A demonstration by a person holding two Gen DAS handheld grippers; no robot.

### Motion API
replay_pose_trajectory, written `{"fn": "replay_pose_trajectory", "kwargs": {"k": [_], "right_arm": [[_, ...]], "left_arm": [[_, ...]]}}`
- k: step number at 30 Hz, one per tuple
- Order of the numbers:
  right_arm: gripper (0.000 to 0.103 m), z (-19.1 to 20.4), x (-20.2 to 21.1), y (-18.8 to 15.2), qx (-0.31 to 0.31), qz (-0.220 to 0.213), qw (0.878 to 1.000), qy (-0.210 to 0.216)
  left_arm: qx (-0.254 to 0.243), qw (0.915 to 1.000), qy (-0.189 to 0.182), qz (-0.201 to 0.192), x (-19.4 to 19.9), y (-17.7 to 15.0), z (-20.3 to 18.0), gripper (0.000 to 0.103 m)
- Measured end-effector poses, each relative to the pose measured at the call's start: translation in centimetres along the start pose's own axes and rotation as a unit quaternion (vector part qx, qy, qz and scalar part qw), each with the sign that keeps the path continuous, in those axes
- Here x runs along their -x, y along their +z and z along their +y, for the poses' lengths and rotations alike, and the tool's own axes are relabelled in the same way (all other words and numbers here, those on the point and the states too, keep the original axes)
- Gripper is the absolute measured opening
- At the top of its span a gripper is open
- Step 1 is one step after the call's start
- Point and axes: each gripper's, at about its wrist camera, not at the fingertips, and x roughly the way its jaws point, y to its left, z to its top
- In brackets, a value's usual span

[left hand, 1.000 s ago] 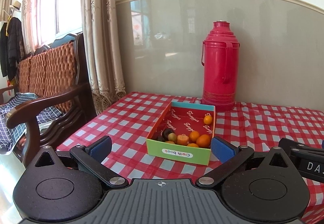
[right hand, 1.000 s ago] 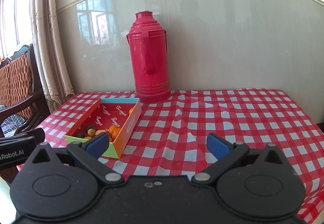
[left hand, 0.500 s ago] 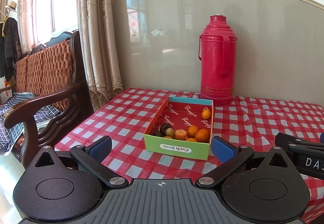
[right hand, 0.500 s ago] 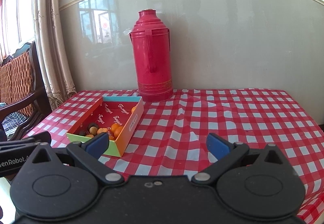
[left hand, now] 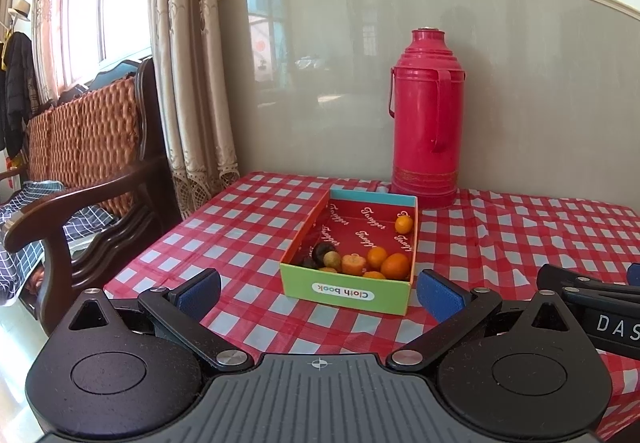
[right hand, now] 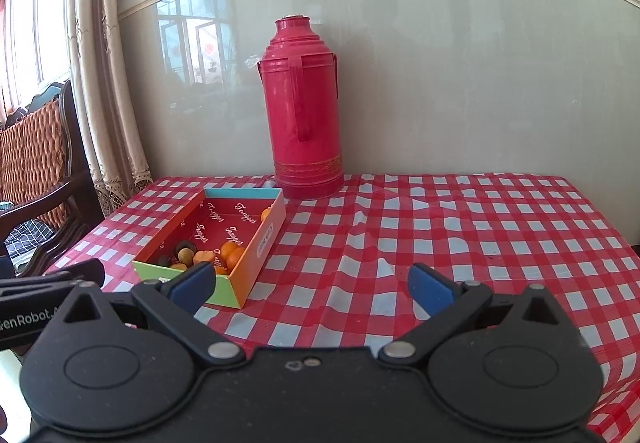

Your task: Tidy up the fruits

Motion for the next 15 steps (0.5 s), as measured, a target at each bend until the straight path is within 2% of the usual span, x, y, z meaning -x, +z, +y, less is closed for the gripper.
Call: {"fn": "replay_pose_trajectory", "kwargs": {"k": [15], "right_arm": [[0.097,-0.11,-0.26,-0.13,0.000,0.003,1.000,0.000]], "left_arm": [[0.005,1.0000,-0.005,0.007,-0.28,-0.06,-0.11,0.103]]}}
